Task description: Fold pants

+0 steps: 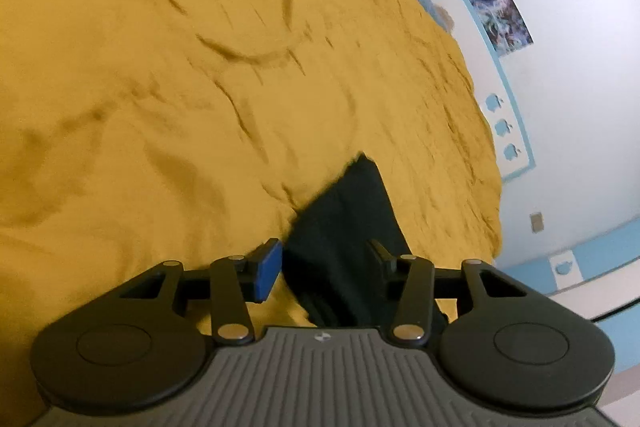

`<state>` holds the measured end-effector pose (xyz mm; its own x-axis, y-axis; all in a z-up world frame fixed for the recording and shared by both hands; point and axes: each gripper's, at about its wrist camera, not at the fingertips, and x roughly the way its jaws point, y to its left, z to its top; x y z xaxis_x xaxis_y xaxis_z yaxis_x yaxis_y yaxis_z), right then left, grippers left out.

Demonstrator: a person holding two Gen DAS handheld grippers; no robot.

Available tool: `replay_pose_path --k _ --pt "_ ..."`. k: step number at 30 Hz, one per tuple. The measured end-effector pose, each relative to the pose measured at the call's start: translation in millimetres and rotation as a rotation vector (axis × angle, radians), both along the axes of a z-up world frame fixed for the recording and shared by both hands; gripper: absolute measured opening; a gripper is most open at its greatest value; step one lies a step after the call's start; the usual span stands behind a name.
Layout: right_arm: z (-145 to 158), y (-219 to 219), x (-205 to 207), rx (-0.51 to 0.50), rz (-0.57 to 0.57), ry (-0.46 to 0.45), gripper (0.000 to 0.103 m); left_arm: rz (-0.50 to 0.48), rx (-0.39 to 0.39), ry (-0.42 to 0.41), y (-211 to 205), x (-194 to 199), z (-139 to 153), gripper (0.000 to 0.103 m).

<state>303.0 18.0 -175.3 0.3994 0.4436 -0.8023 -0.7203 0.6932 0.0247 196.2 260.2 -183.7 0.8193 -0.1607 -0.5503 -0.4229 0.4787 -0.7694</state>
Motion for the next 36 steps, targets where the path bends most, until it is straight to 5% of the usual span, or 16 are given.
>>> replay_pose_path --k 3,8,12,20,23,24,25,29,36 --pt "14.7 -17.2 3.2 0.065 -0.024 0.078 0.025 0.013 -0.004 -0.009 5.2 -2.6 1.2 0.060" --pt "33.4 -37.1 8.0 0.155 -0.133 -0.052 0.029 -0.009 0.017 0.002 -0.7 9.6 -6.8 0.068" --pt "31.1 -47.8 17.6 0.116 -0.232 -0.135 0.032 -0.027 0.020 -0.016 -3.1 23.0 -16.7 0.072" --pt "20.6 -94.8 16.7 0.190 -0.359 -0.137 0.039 -0.084 -0.001 -0.046 -8.8 45.3 -23.9 0.070" --pt "8.4 -108.8 19.5 0.182 -0.384 -0.125 0.043 -0.083 -0.004 -0.044 -10.6 47.8 -24.1 0.051" --pt "0.3 -108.9 22.7 0.179 -0.382 -0.104 0.047 -0.090 0.014 -0.032 -12.9 49.0 -23.5 0.021" --pt "-8.4 -108.0 24.1 0.170 -0.367 -0.088 0.052 -0.089 0.040 -0.024 -16.0 49.2 -21.9 0.014" --pt "-4.3 -99.5 24.2 0.141 -0.260 -0.103 0.057 -0.096 0.169 -0.093 -34.6 42.9 3.0 0.013" --pt "22.1 -145.5 32.4 0.349 -0.324 -0.067 0.055 -0.121 0.312 -0.100 -68.1 52.0 47.4 0.013"
